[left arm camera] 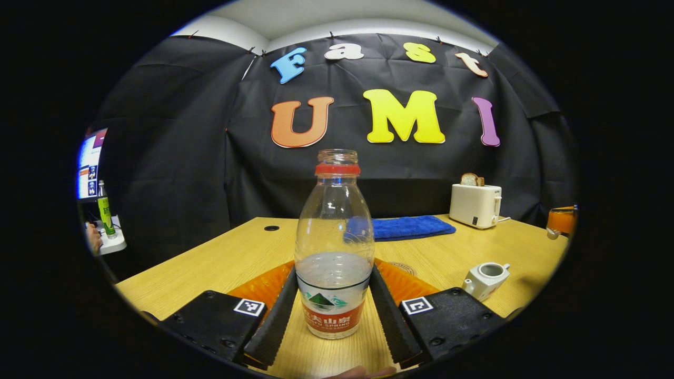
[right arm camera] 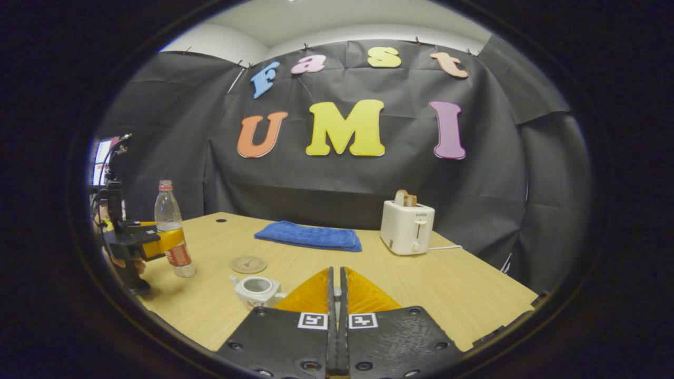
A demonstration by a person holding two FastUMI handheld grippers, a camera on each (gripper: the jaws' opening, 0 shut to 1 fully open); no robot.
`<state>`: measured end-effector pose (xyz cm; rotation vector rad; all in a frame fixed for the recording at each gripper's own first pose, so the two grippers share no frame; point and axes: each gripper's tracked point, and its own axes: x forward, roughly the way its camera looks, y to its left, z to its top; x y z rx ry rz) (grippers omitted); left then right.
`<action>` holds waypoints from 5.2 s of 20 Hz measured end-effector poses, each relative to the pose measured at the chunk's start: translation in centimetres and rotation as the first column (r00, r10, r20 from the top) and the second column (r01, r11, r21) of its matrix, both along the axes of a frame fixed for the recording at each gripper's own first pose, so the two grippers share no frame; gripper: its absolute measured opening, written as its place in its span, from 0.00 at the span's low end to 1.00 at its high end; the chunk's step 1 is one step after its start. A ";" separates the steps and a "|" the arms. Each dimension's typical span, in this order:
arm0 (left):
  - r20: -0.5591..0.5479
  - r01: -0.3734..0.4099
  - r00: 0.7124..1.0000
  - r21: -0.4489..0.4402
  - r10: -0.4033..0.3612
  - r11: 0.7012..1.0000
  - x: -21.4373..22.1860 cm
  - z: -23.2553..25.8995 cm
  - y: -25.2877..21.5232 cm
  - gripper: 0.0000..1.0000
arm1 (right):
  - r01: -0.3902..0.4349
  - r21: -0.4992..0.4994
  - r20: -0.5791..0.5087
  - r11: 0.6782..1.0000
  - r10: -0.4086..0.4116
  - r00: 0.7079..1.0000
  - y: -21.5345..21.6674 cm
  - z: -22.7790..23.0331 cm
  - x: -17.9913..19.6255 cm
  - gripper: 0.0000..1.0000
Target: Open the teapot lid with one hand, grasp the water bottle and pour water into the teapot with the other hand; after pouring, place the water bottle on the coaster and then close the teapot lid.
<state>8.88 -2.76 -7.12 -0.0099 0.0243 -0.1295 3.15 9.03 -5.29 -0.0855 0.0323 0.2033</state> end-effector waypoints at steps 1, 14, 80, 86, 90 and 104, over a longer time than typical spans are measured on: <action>-0.009 0.006 1.000 0.004 -0.006 1.000 -0.3 0.0 -0.3 0.79 | 0.000 -0.003 0.000 1.000 0.000 1.000 0.0 0.1 -0.1 0.00; 0.021 -0.009 1.000 0.491 -0.001 0.871 -2.3 1.3 -4.1 0.78 | -0.020 -0.045 0.001 0.999 0.020 1.000 0.0 0.1 -0.5 0.00; 0.016 -0.028 0.999 0.878 -0.030 -0.477 -2.7 4.3 -10.0 0.76 | 0.054 0.038 -0.040 0.998 -0.052 0.998 -6.1 1.1 1.2 0.00; 0.026 -0.043 0.999 0.842 -0.041 -0.537 -3.4 4.4 -11.2 0.76 | 0.075 0.003 -0.038 0.997 -0.075 0.996 -7.0 1.3 1.1 0.00; 0.036 -0.046 0.999 0.821 -0.029 -0.569 -3.6 4.8 -11.4 0.76 | 0.075 0.012 -0.034 0.997 -0.075 0.997 -7.3 1.8 0.8 0.00; 0.062 -0.068 0.998 0.798 -0.030 -0.599 -3.3 5.5 -11.2 0.76 | 0.086 0.009 -0.034 0.996 -0.085 0.996 -8.2 1.8 1.1 0.00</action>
